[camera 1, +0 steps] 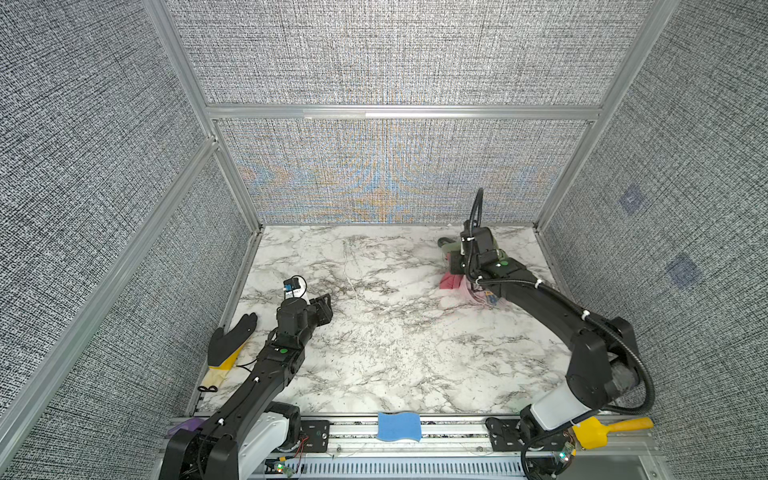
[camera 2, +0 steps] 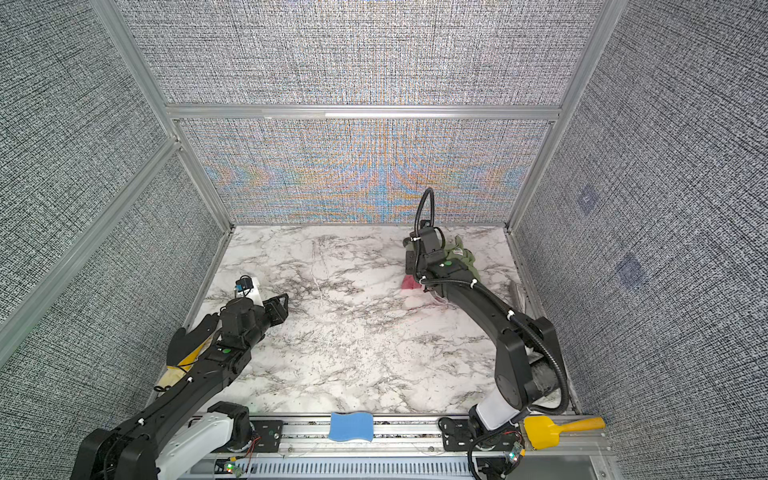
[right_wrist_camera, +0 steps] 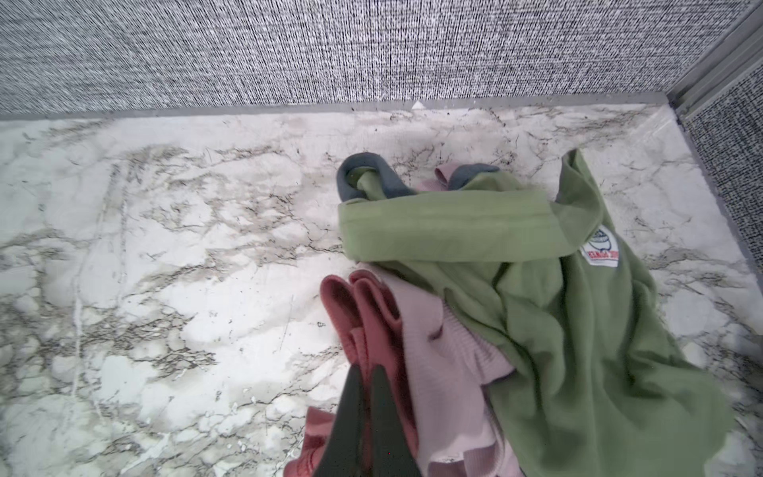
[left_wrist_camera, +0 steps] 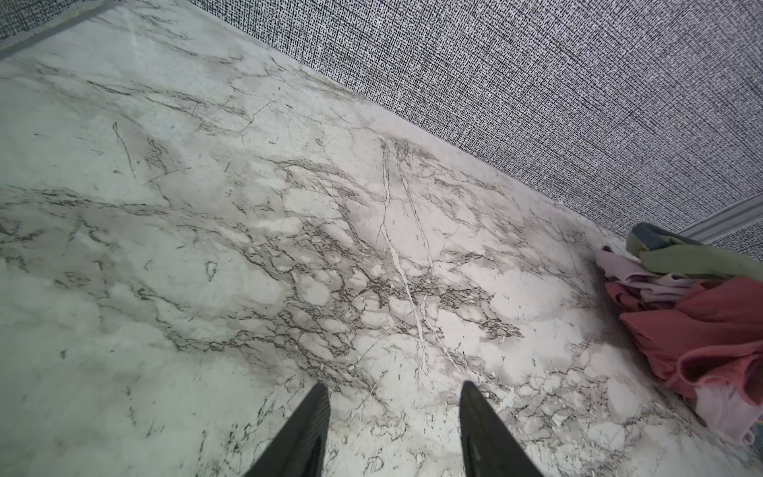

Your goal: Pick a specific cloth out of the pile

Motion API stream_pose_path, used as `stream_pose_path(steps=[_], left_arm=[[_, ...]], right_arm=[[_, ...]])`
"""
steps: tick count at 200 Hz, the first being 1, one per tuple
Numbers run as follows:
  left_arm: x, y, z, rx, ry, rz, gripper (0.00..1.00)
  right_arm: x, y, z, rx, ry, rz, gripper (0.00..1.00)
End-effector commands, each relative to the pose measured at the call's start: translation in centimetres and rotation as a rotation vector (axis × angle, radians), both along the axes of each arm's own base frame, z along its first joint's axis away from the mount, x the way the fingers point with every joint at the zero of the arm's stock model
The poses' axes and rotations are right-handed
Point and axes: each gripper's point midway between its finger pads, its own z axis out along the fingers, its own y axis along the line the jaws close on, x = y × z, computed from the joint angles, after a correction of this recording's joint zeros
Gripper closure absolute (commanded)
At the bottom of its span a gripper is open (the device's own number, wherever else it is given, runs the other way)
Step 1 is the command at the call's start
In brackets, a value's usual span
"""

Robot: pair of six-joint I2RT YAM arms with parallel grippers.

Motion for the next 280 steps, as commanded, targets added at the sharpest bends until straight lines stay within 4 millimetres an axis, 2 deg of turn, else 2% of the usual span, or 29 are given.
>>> stream_pose_path(steps=[1, 61, 105, 159, 173, 217, 280], left_arm=[[0.1, 0.3, 0.5, 0.003, -0.013, 0.014, 0.47], [-0.1, 0.5, 1.0, 0.005, -0.031, 0.019, 0.47], [-0.3, 0.6, 1.2, 0.014, -0.033, 0.020, 0.47], [-0.4, 0.3, 2.8, 0.035, -0.060, -0.007, 0.47], [-0.4, -0.4, 3.5, 0.057, -0.094, -0.066, 0.46], [-0.2, -0.4, 4.9, 0.049, -0.099, -0.060, 0.46], [0.3, 0.2, 7.9, 0.086, -0.117, -0.028, 0.46]], right_arm=[[0.3, -0.7, 2.6, 0.049, -0.057, 0.001, 1.00], [0.8, -2.7, 7.6, 0.123, -0.134, -0.004, 1.00], [0.9, -3.1, 11.5, 0.165, -0.190, 0.014, 1.00], [0.3, -3.1, 16.8, 0.212, -0.282, 0.051, 1.00], [0.0, -2.5, 18.3, 0.239, -0.306, 0.085, 1.00], [-1.4, 0.6, 22.7, 0.347, -0.354, 0.258, 1.00], [-6.5, 4.8, 30.3, 0.443, -0.439, 0.530, 1.00]])
